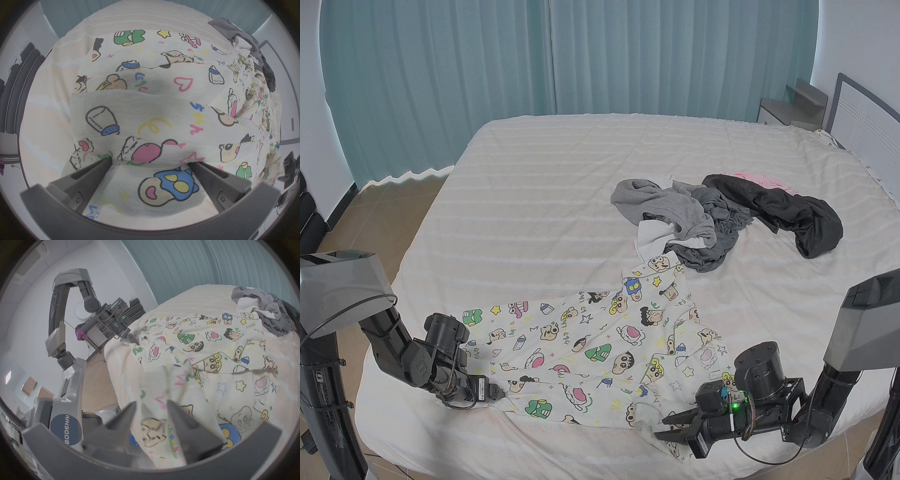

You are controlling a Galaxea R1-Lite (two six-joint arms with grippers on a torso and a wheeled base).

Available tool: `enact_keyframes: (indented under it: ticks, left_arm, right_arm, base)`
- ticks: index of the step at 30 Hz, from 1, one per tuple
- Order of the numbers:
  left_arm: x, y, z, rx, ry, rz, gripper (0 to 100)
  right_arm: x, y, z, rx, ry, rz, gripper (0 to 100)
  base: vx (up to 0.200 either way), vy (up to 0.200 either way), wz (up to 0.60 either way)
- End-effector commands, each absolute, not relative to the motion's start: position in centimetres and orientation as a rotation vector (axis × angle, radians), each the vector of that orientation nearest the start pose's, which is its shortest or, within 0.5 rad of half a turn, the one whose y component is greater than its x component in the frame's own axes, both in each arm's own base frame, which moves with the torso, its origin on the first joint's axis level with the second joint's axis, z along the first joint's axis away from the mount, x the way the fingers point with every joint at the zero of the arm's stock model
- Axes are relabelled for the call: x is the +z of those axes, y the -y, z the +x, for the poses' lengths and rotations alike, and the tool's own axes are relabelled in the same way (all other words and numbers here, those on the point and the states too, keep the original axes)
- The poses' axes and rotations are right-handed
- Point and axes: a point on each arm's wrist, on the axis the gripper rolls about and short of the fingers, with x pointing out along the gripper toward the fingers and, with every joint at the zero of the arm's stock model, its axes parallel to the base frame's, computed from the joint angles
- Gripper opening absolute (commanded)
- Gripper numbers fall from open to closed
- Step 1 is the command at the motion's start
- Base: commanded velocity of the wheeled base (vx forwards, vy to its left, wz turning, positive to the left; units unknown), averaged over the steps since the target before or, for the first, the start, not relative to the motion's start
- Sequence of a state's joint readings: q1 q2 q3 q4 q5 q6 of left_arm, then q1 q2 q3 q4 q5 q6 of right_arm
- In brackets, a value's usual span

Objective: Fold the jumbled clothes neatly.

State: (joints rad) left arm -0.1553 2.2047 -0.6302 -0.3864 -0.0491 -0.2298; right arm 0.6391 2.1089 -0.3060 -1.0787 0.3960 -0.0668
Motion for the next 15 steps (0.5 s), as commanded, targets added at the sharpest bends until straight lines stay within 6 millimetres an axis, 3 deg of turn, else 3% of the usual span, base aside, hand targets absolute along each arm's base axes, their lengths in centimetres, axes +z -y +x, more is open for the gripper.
enact_keyframes:
  ticks: [1,8,15]
  left_arm:
    - [-3.0,4.6,28.7,-0.042,-1.207,-0.137,100]
    - [-3.1,4.6,28.7,-0.042,-1.210,-0.137,100]
    - [-3.1,4.6,28.5,-0.038,-1.216,-0.136,100]
  right_arm:
    - [-0.9,-16.7,20.1,1.012,-0.757,-0.180,100]
    - [0.5,-16.1,19.4,1.010,-0.725,-0.163,100]
    - [3.3,-13.6,17.5,0.909,-0.766,0.058,100]
  base:
    - [0.000,0.000,0.00]
    - [0.000,0.000,0.00]
    - [0.000,0.000,0.00]
